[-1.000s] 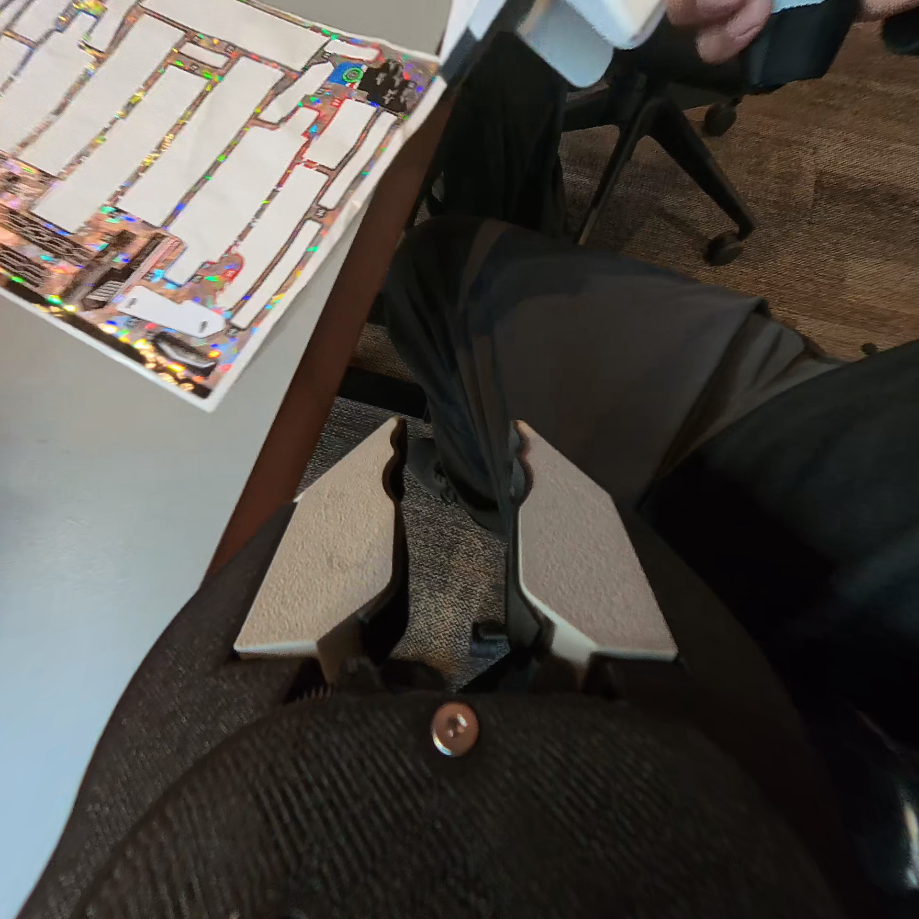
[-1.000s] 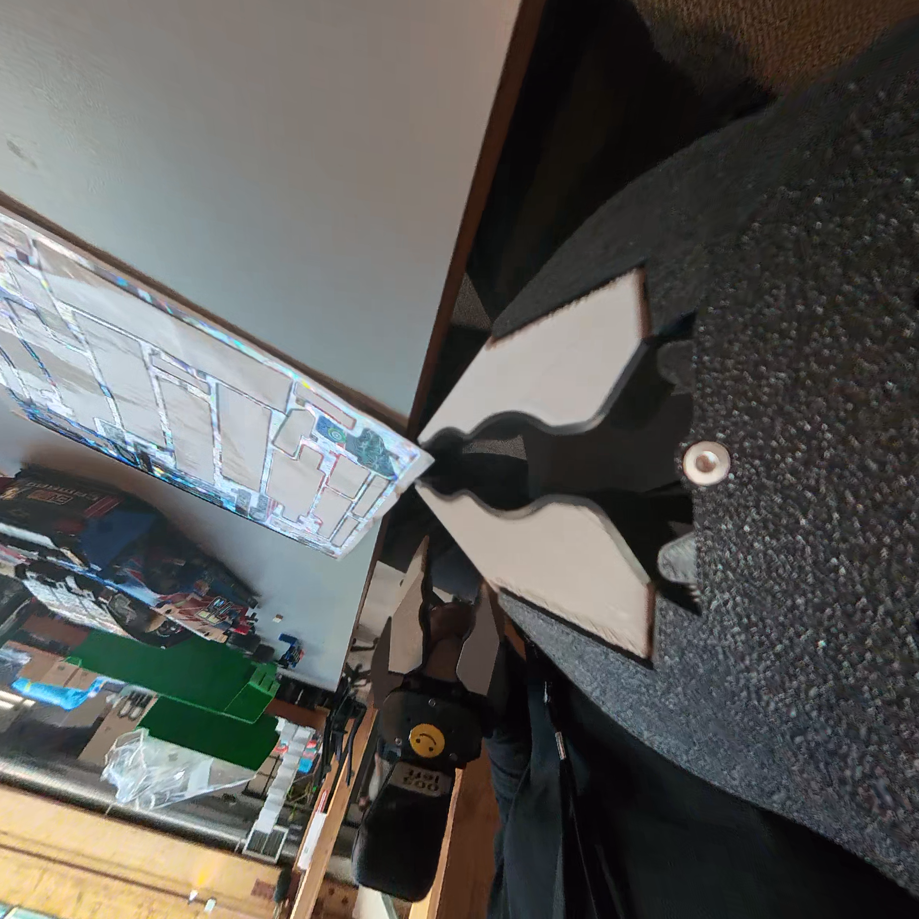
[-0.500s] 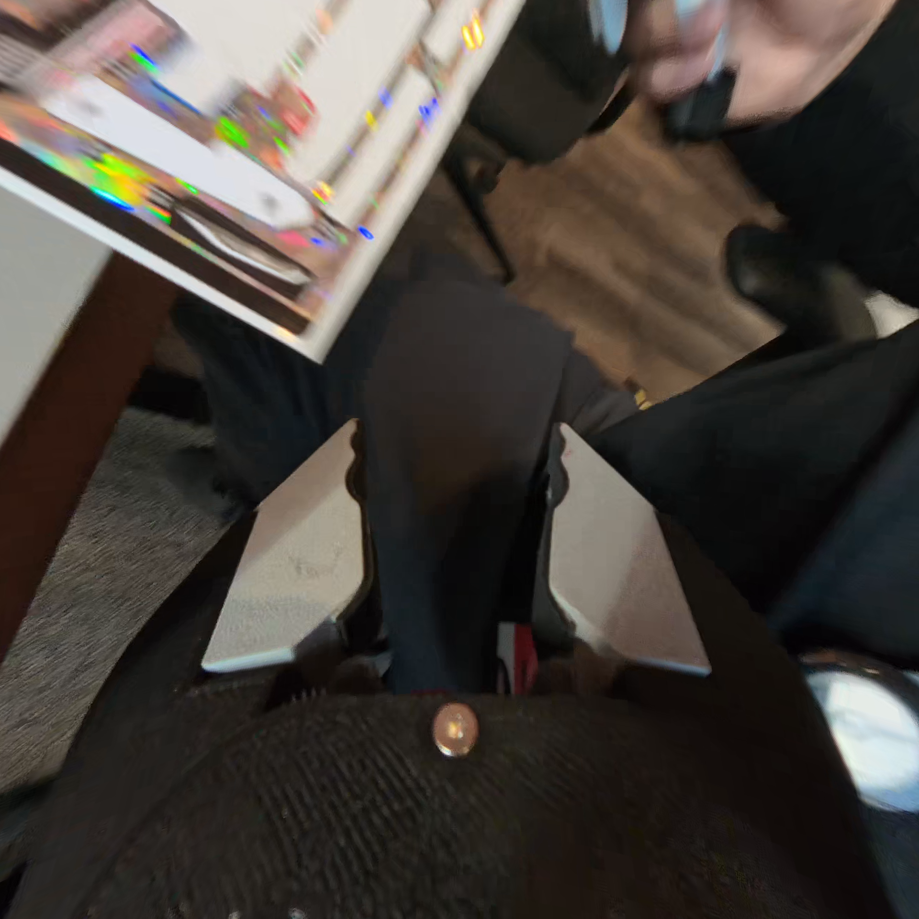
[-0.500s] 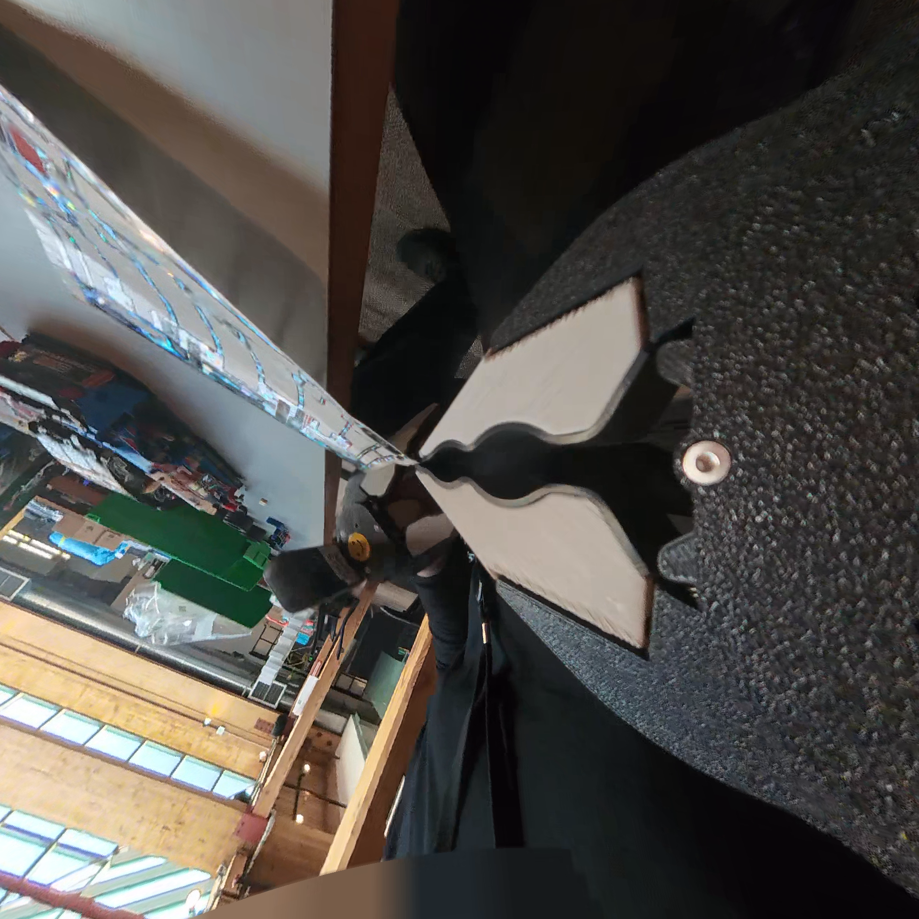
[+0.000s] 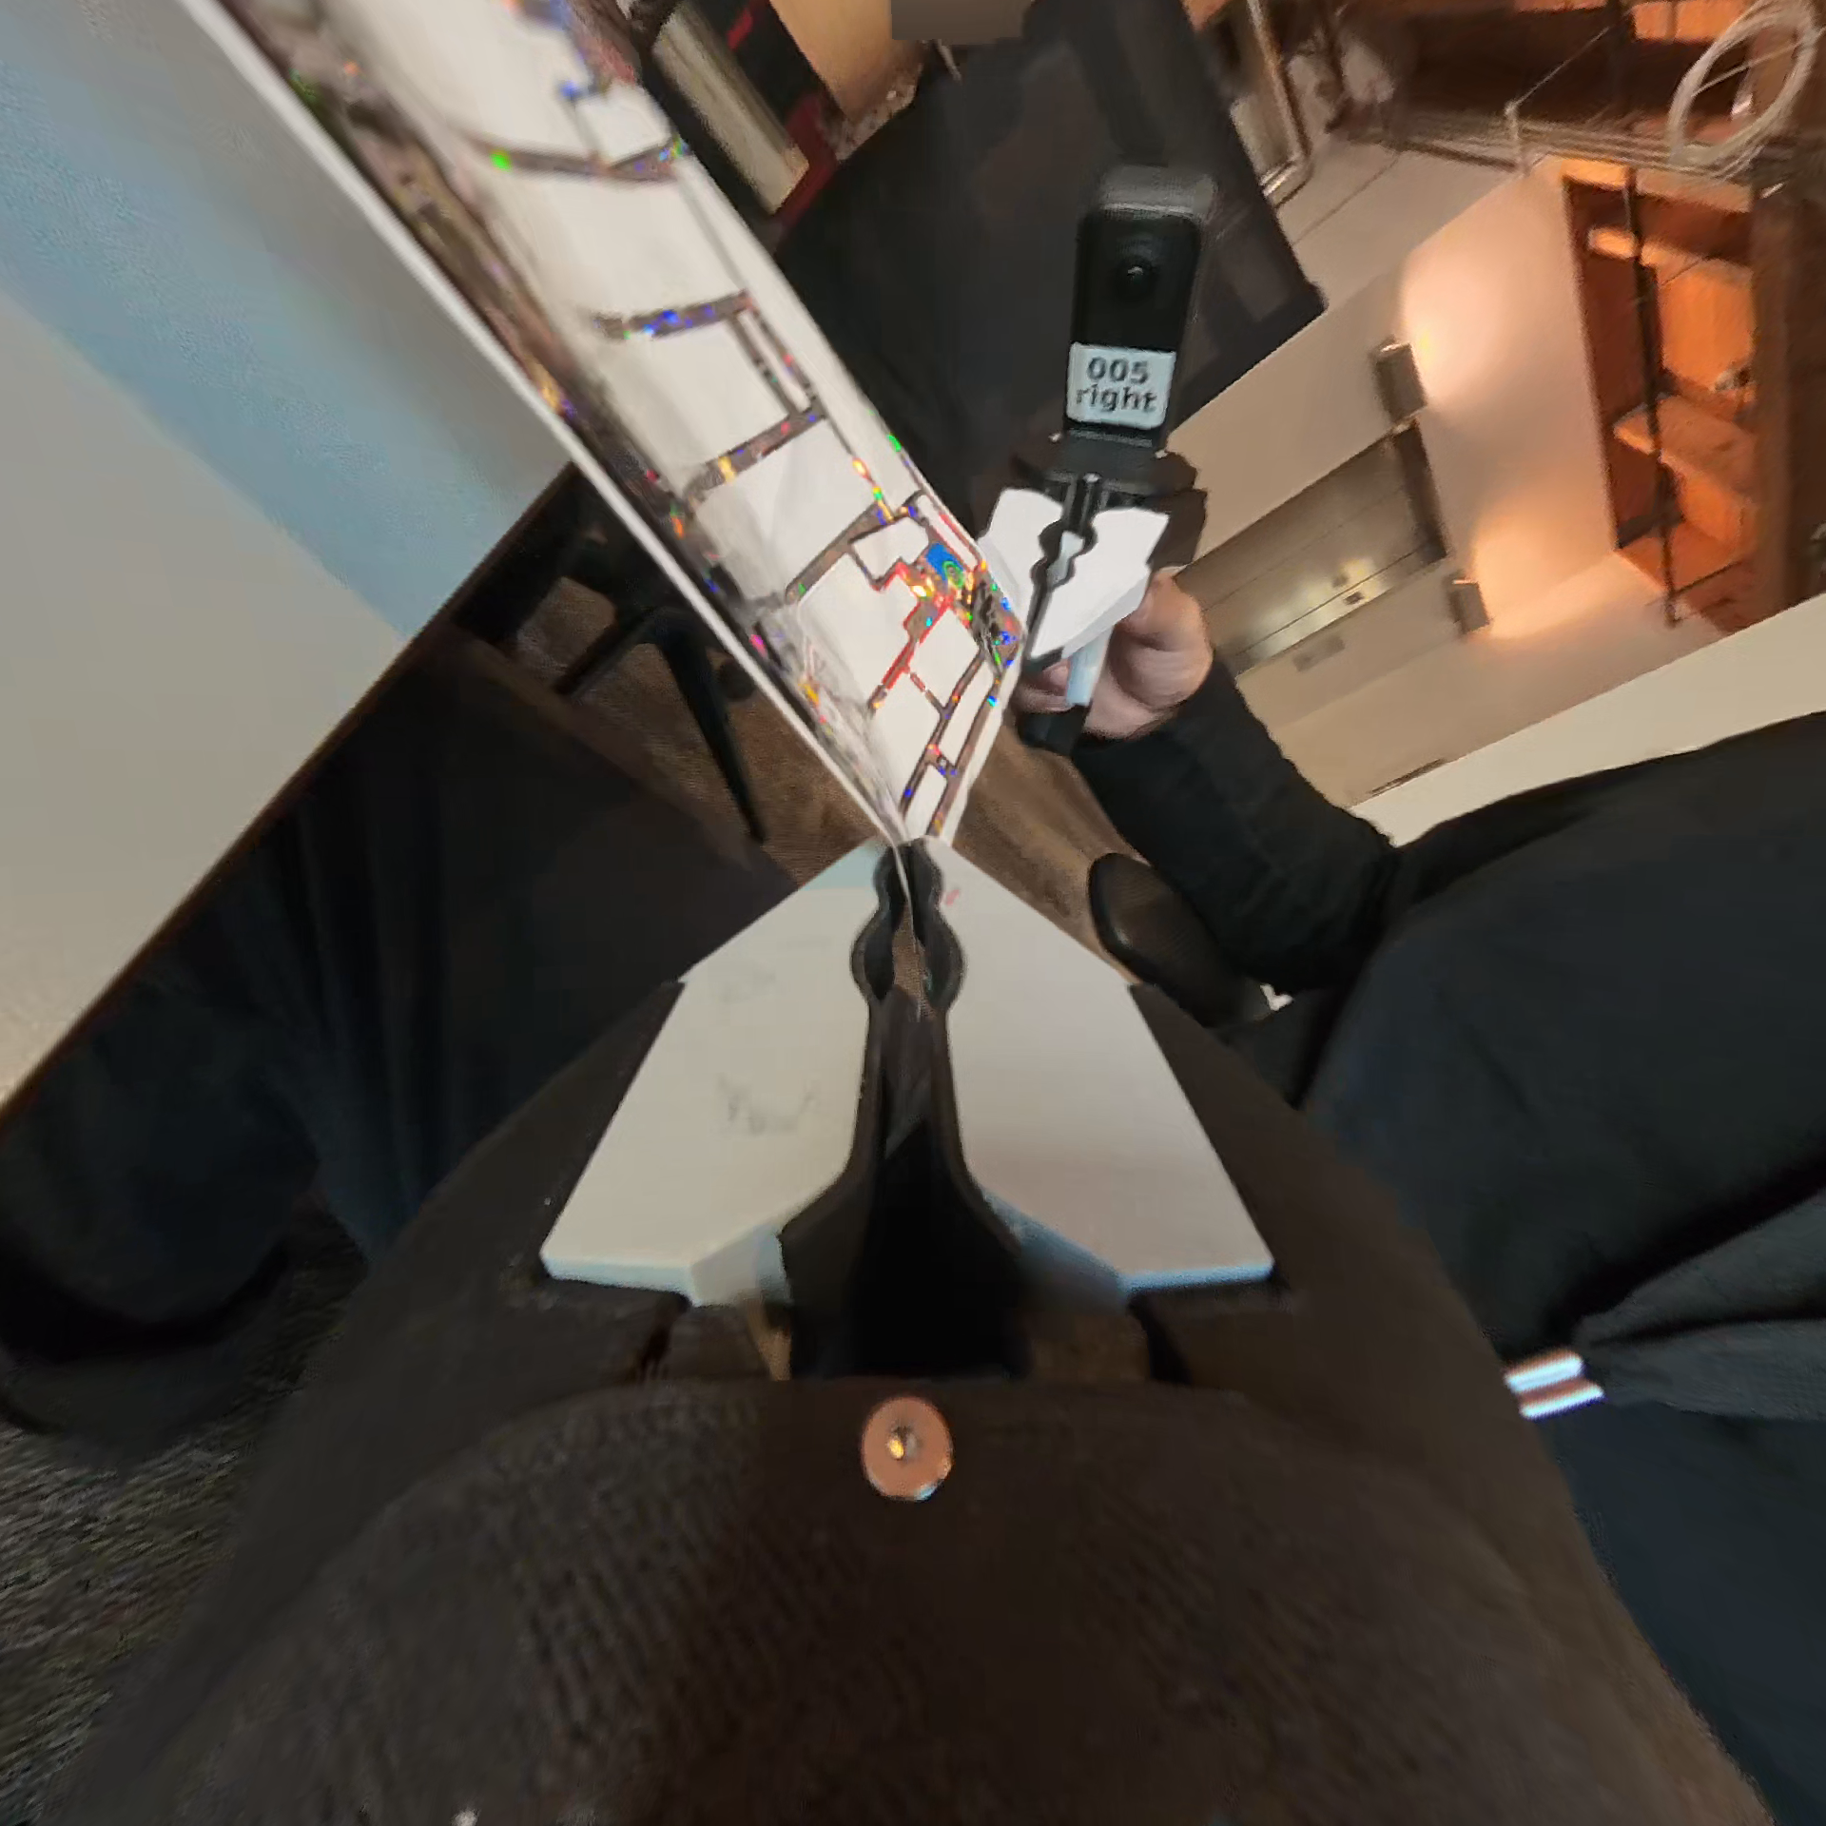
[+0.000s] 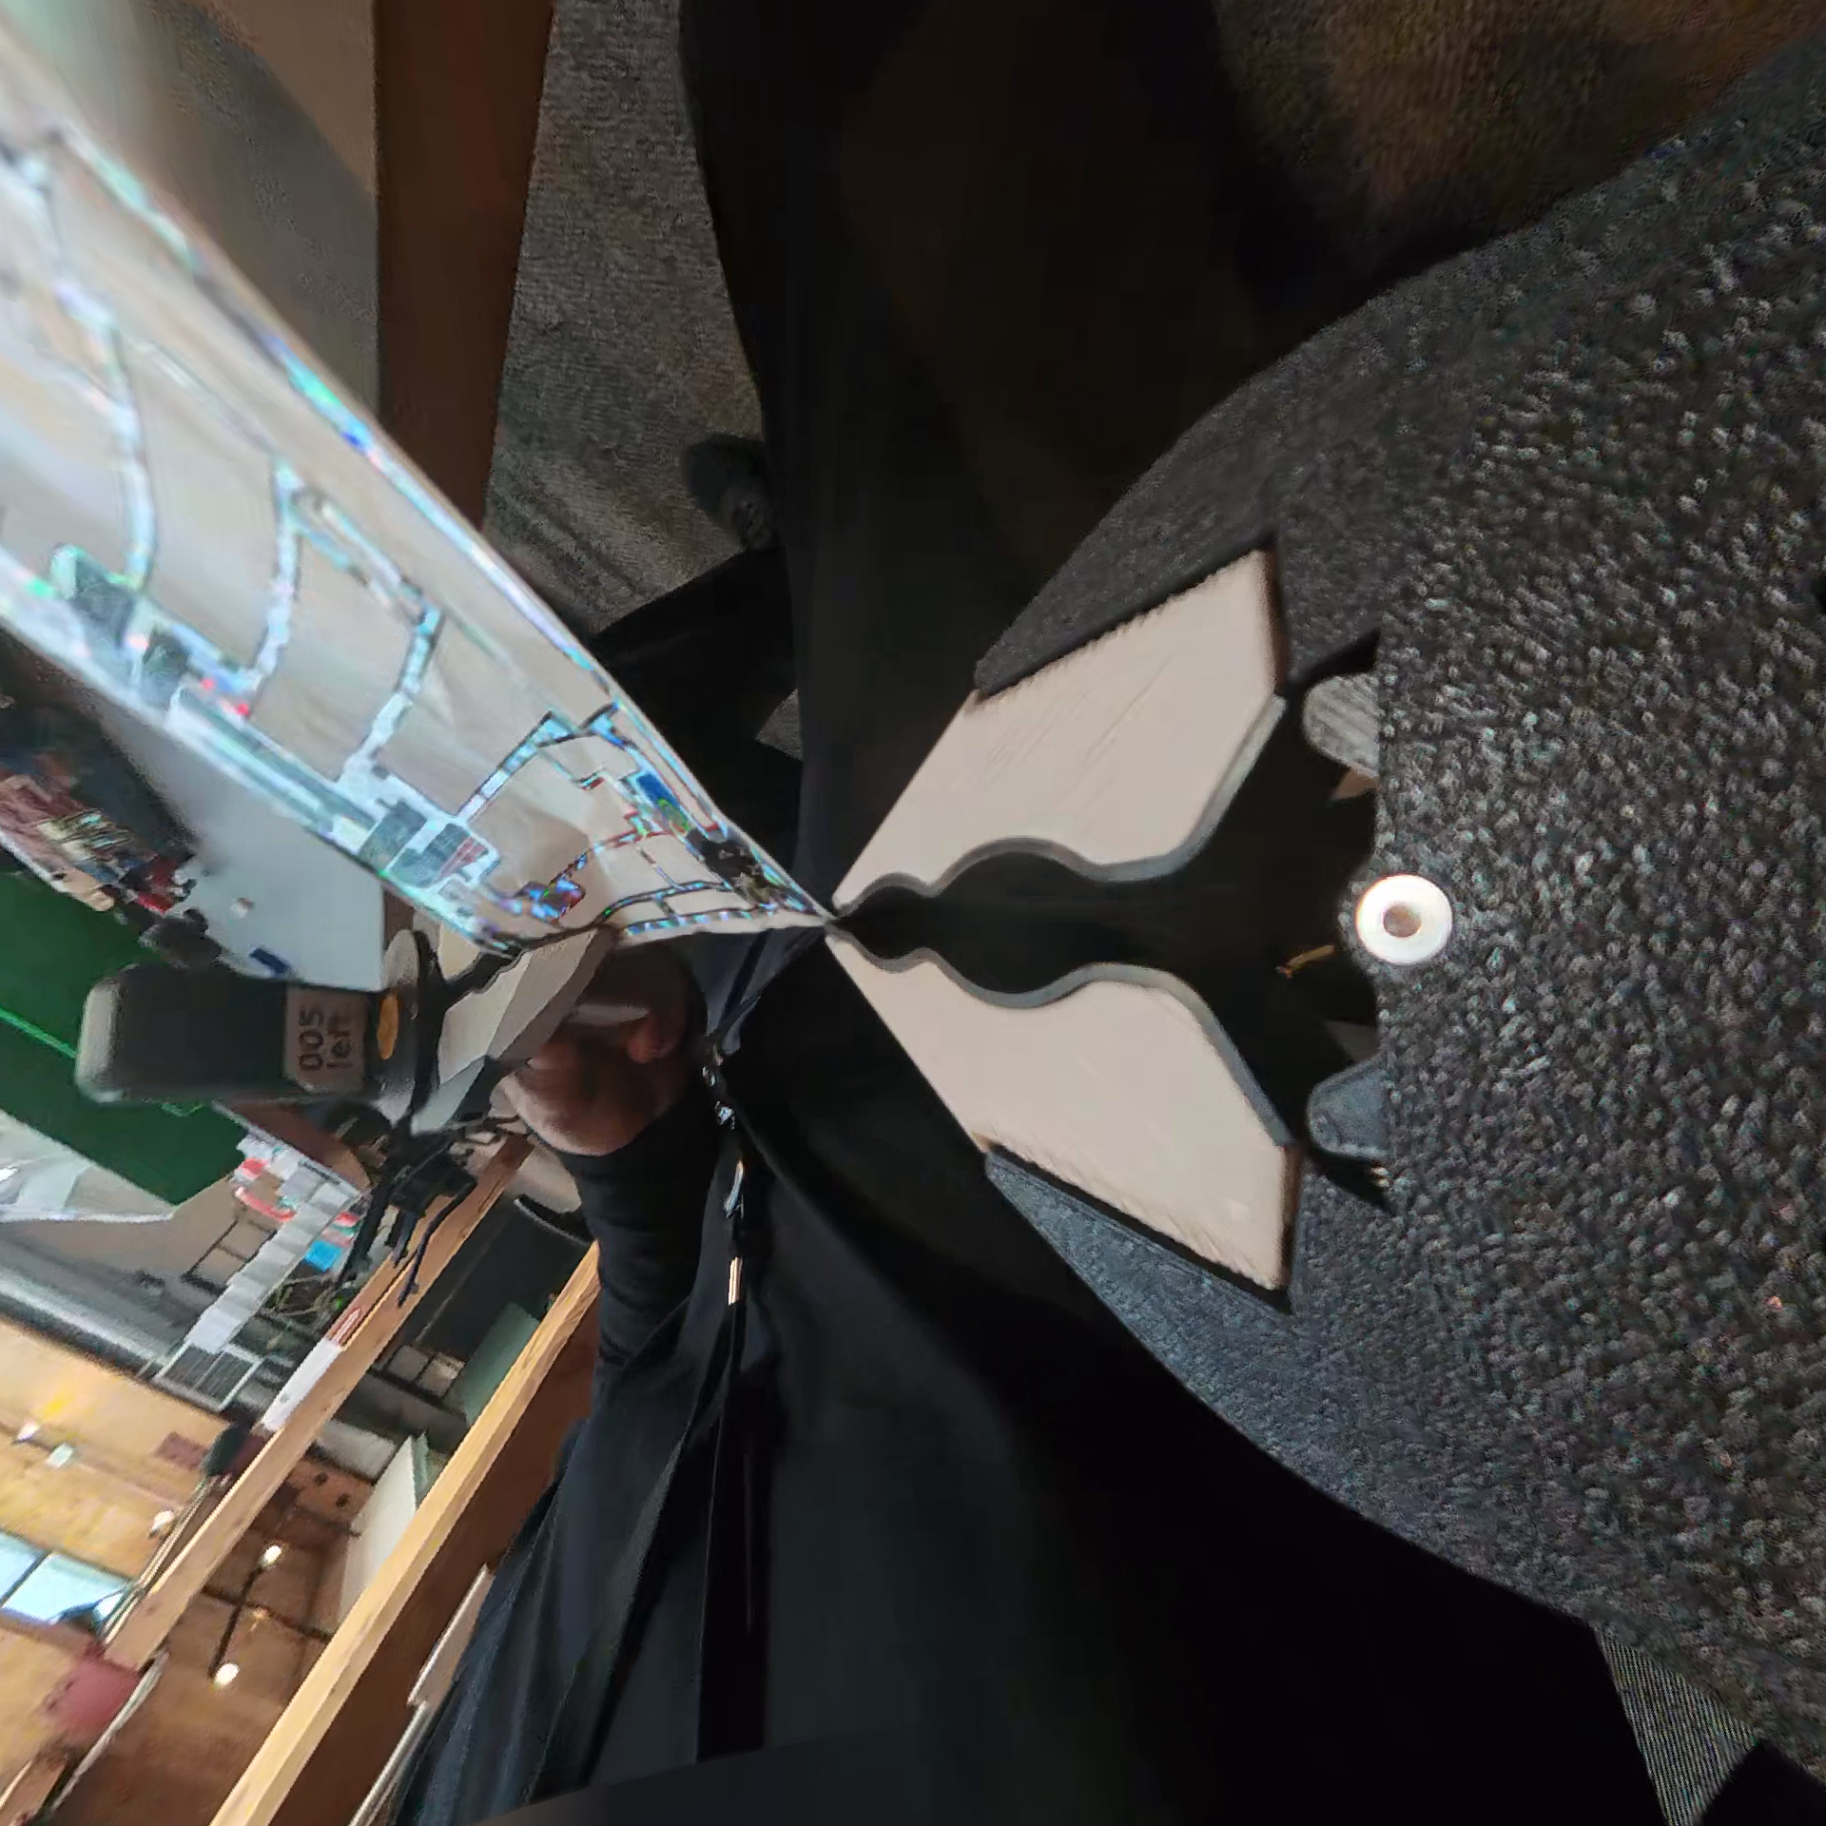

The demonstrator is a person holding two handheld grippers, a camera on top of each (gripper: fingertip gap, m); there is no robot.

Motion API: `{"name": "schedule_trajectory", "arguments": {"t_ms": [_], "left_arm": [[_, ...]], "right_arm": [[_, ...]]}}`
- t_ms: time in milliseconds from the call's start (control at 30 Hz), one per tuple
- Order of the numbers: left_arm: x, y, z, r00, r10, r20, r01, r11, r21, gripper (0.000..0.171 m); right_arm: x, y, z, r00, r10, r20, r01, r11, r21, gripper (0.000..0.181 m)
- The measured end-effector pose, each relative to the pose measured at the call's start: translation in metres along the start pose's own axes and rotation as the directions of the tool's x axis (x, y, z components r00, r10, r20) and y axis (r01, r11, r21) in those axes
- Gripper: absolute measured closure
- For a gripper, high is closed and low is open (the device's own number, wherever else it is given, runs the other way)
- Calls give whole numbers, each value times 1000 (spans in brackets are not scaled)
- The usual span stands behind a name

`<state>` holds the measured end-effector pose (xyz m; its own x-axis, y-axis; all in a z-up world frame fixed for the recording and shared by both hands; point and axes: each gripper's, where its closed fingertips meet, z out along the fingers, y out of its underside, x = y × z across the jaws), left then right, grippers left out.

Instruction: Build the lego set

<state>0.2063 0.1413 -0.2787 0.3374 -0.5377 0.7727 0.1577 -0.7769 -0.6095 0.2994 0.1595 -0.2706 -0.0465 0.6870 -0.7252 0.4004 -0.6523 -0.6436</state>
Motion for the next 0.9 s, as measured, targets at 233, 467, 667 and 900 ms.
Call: {"name": "schedule_trajectory", "arguments": {"t_ms": [233,467,667,900], "left_arm": [[2,4,-9,990,126,55,-123,990,-67,171],[14,18,-28,930,367,9,-354,903,-243,171],[17,25,-46,783,621,-22,-591,734,-336,171],[2,31,-65,739,673,28,-613,689,-387,171]], "right_arm": [[35,-51,-22,909,-193,-368,171,981,-92,140],[22,-147,41,781,-563,-271,501,824,-265,128],[66,-156,110,864,-497,-77,418,795,-439,108],[19,-124,128,940,-160,301,296,824,-484,181]]}}
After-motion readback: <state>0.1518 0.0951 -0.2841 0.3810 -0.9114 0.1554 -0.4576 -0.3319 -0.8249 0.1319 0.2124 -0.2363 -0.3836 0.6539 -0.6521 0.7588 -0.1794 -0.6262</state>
